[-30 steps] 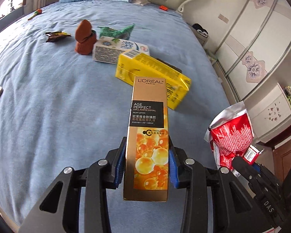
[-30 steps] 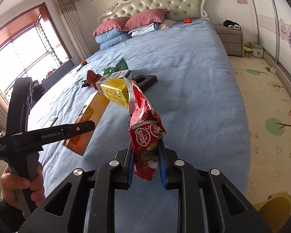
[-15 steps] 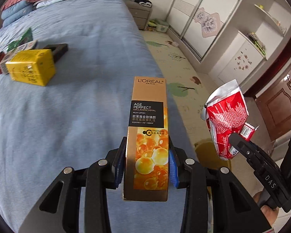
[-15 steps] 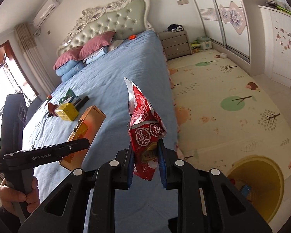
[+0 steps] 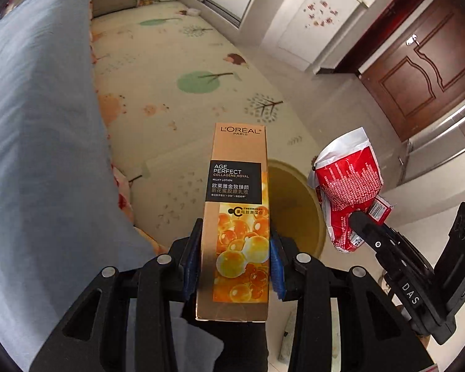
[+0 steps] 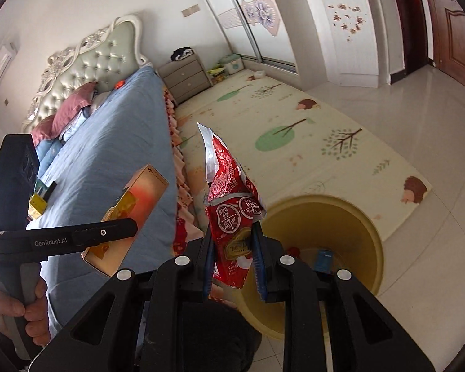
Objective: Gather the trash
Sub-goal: 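Carry the box and snack bag over the yellow bin and open both tools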
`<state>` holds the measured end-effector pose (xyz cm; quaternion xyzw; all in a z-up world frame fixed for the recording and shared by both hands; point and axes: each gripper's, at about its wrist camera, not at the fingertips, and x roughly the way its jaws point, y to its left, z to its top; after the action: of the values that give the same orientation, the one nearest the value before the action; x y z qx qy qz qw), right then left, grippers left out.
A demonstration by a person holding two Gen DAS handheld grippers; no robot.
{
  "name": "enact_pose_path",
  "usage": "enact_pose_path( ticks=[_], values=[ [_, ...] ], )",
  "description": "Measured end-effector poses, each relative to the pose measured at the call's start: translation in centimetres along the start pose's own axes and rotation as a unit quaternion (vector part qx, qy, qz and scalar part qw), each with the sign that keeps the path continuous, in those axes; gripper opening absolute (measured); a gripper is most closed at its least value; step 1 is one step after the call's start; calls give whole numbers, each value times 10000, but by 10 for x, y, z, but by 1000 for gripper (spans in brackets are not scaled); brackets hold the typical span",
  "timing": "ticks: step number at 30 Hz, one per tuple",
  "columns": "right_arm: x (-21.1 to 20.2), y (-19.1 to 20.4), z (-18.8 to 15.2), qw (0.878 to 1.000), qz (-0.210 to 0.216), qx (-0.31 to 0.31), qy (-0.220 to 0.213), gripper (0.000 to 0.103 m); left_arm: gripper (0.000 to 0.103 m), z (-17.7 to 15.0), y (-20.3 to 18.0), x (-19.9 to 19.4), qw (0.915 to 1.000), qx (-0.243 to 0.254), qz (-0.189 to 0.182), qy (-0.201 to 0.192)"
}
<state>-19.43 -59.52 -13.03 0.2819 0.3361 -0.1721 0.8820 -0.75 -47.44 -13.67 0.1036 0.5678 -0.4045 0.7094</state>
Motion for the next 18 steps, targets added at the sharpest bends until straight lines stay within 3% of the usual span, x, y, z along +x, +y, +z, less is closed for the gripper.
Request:
enact_pose_path(
  ticks=[5, 13, 14, 15, 17, 18],
  values=[
    [8, -38, -8, 9992, -230, 317, 84, 22, 38, 6, -29, 53, 9979, 180, -133, 605],
    [29, -76, 0, 9971, -415, 602, 218, 25, 38, 22, -55, 106, 9912, 471, -327, 1192],
    [31, -80, -1, 9967, -401, 640, 282, 31, 45, 22, -57, 110, 9896, 532, -382, 1281],
    [33, -82, 1, 9965, -401, 660, 322, 39, 66, 23, -58, 113, 9883, 588, -406, 1344],
    [32, -85, 2, 9960, -531, 669, 254, 49, 95, 20, -61, 115, 9882, 726, -172, 1340],
    [32, -86, 3, 9959, -564, 665, 252, 50, 95, 17, -64, 117, 9876, 847, 30, 1324]
  ],
)
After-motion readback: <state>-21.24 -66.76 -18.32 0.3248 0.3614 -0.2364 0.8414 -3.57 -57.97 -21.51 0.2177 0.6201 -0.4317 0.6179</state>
